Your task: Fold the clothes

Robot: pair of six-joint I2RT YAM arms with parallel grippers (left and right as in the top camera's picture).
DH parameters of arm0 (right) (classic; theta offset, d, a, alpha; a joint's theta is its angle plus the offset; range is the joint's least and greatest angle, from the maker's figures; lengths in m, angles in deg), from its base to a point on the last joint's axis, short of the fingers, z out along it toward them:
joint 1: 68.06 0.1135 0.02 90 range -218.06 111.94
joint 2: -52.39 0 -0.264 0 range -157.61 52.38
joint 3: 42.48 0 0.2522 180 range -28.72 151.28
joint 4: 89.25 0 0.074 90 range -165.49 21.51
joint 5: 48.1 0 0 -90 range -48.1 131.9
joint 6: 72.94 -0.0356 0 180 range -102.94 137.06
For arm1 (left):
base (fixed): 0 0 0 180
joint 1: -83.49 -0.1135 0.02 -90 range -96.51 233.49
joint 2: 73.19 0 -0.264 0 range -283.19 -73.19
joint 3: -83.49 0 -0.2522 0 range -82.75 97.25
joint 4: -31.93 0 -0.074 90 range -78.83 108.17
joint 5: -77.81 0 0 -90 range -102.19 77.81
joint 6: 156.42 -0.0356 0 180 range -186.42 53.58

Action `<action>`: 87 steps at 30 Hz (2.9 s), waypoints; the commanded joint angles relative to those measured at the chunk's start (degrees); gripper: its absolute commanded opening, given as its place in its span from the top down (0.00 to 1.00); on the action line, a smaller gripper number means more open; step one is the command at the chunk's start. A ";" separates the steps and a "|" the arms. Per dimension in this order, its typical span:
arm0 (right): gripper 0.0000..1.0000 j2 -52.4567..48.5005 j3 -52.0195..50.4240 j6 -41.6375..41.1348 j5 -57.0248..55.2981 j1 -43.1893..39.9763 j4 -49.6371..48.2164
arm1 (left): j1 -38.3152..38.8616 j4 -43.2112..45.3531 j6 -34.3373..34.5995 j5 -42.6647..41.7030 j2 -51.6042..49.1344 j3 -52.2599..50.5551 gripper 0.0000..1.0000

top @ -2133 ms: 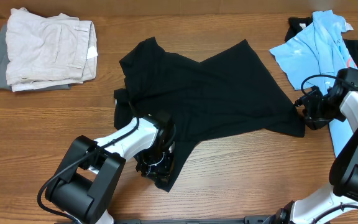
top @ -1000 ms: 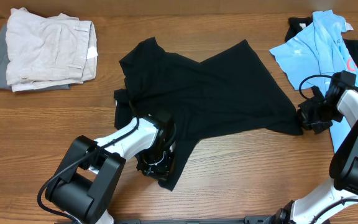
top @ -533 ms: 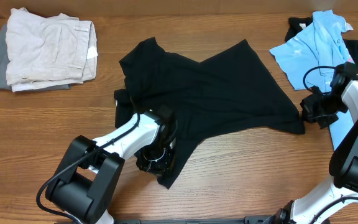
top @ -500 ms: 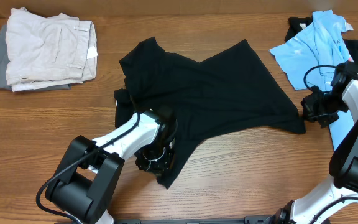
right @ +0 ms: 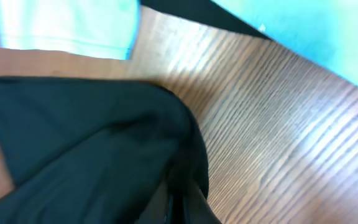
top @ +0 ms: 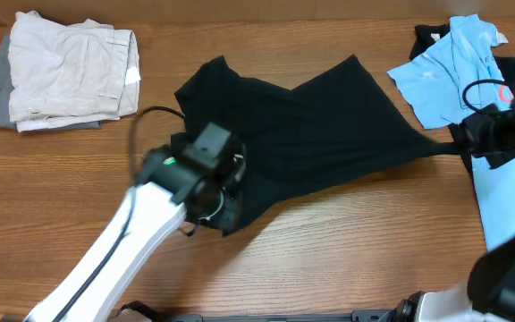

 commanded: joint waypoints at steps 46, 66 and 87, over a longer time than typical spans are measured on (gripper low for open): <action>0.96 12.50 29.70 5.33 23.17 1.11 -2.34 | -7.76 11.15 -4.35 25.83 -9.03 48.41 0.96; 0.96 3.30 48.24 7.52 28.48 2.82 -11.23 | -24.92 16.90 -14.88 13.60 -25.31 82.29 0.94; 0.96 -2.80 17.55 17.55 23.34 9.05 8.59 | -24.76 -21.35 -1.33 6.34 -37.73 63.80 0.96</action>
